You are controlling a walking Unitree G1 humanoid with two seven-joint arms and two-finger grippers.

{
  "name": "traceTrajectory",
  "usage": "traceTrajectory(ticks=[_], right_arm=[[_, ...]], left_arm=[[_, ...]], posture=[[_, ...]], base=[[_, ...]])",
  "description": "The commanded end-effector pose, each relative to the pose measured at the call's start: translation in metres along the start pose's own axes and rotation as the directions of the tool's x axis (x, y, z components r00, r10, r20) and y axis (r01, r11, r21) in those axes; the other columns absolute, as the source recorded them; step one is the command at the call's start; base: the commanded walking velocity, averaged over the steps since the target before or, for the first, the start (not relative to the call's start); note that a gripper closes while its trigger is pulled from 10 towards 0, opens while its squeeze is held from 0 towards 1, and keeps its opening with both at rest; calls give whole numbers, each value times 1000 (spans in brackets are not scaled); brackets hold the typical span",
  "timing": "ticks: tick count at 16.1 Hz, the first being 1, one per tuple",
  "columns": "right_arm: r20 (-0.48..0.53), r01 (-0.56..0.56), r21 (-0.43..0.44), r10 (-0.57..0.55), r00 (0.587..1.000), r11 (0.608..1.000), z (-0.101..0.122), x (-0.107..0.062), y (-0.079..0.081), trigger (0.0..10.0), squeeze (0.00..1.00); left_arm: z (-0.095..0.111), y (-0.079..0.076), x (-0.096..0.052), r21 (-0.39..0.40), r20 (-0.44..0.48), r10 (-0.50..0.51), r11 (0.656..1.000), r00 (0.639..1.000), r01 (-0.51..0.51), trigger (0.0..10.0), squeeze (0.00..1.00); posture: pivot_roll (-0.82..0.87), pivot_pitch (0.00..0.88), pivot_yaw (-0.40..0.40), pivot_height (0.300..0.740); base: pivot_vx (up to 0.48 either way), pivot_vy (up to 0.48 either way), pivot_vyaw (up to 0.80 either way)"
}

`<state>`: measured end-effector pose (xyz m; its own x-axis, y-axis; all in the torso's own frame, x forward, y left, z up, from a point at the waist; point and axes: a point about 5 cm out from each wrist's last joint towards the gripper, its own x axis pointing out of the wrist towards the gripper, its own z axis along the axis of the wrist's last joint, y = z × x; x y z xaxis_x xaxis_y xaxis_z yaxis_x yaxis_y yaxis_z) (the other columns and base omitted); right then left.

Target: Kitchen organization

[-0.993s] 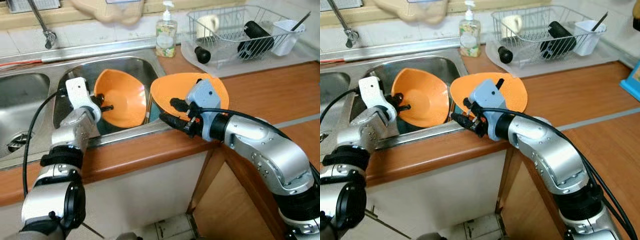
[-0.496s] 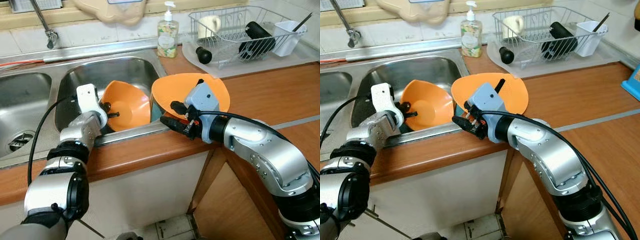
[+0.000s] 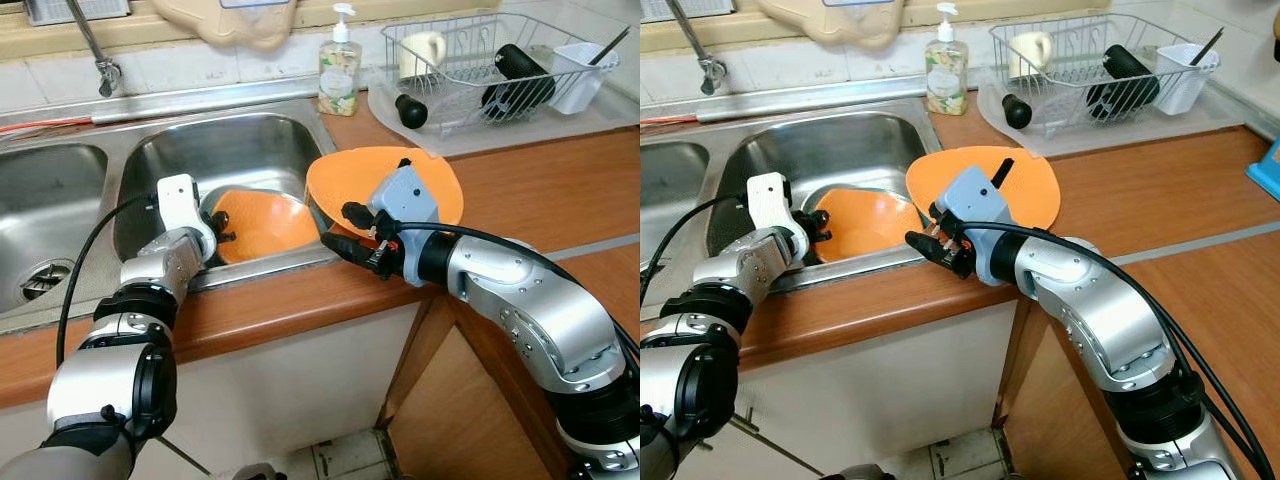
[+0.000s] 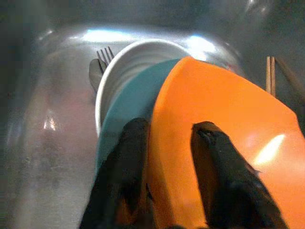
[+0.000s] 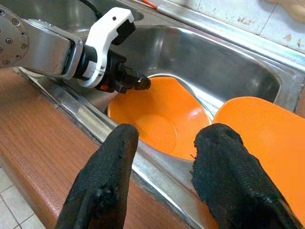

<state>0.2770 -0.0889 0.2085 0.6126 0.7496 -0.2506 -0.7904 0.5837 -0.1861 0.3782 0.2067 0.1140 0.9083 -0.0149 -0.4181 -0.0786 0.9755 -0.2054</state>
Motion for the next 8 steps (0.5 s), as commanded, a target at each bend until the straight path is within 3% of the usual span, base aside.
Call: traceTrajectory(ticks=[1,4,6,7,8], right_arm=[[-13,2,7,-2,1000,1000,-4,0,1,10000,0],[-44,166,62,-164,986,984,-12,0,-20,10000,0],[-65,281,116,-275,959,953,-17,-3,-35,10000,0],[-93,362,189,-350,932,913,-21,-7,-47,10000,1000],[-107,437,198,-423,900,878,-25,-12,-60,10000,1000]], left_arm=[[8,2,0,29,27,10,1000,1000,-11,10000,1000],[22,9,-6,177,161,-30,984,986,1,10000,1000],[27,9,-11,241,222,-87,970,971,32,10000,1000],[29,9,-14,246,251,-110,968,962,46,10000,1000],[31,9,-18,255,287,-136,965,948,61,10000,1000]], posture=[[-25,0,80,740],[-21,0,79,740],[-20,0,77,740],[-19,0,76,740],[-18,0,74,740]], base=[[0,0,0],[0,0,0],[0,0,0],[0,0,0],[0,0,0]])
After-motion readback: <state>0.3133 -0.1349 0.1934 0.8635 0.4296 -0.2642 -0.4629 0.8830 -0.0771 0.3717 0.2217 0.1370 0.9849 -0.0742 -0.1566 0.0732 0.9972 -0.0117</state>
